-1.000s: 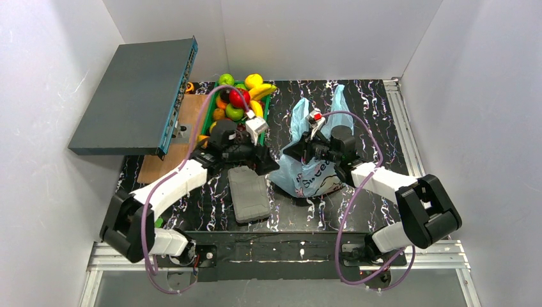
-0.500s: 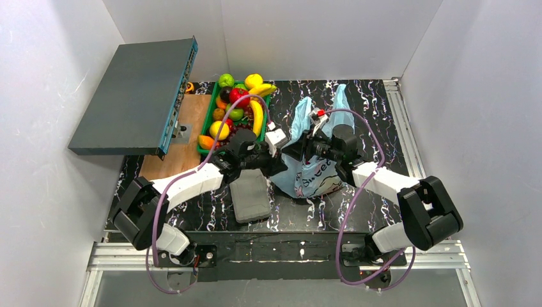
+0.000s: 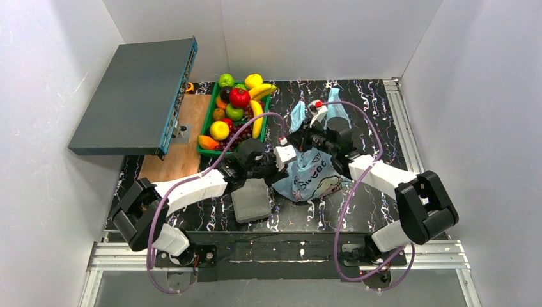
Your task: Place the fake fruits into the plastic bag and tie a complex knot
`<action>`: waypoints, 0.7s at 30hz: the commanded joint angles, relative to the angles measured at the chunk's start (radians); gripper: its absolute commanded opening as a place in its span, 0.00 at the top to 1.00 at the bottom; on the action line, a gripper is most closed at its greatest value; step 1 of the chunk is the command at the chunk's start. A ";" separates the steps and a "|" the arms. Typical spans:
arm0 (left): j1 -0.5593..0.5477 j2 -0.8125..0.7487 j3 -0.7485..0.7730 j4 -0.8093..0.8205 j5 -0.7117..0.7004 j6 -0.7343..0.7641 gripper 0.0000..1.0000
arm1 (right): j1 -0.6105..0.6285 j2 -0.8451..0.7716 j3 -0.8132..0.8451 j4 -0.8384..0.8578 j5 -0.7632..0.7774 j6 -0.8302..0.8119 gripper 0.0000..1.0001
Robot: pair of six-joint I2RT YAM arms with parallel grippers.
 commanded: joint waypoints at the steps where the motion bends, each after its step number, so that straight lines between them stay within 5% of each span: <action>1: 0.009 -0.055 0.012 -0.142 -0.120 0.075 1.00 | 0.016 -0.028 -0.010 0.024 0.024 -0.158 0.99; 5: 0.181 -0.123 0.001 -0.205 0.080 -0.045 0.92 | 0.013 -0.097 -0.067 0.069 -0.042 -0.216 0.99; 6: 0.250 -0.184 0.004 -0.194 0.177 -0.134 0.53 | 0.016 -0.126 -0.082 0.097 -0.072 -0.218 0.99; 9: 0.251 -0.212 0.010 -0.133 0.191 -0.214 0.36 | 0.021 -0.112 -0.063 0.105 -0.099 -0.210 0.99; 13: 0.251 -0.198 0.075 -0.161 0.153 -0.268 0.21 | 0.022 -0.113 -0.022 0.061 -0.138 -0.210 0.48; 17: 0.263 -0.225 0.119 -0.197 0.144 -0.273 0.02 | 0.021 -0.169 0.017 -0.026 -0.133 -0.225 0.24; 21: 0.281 -0.243 0.195 -0.294 0.170 -0.267 0.02 | 0.021 -0.276 0.049 -0.110 -0.132 -0.273 0.03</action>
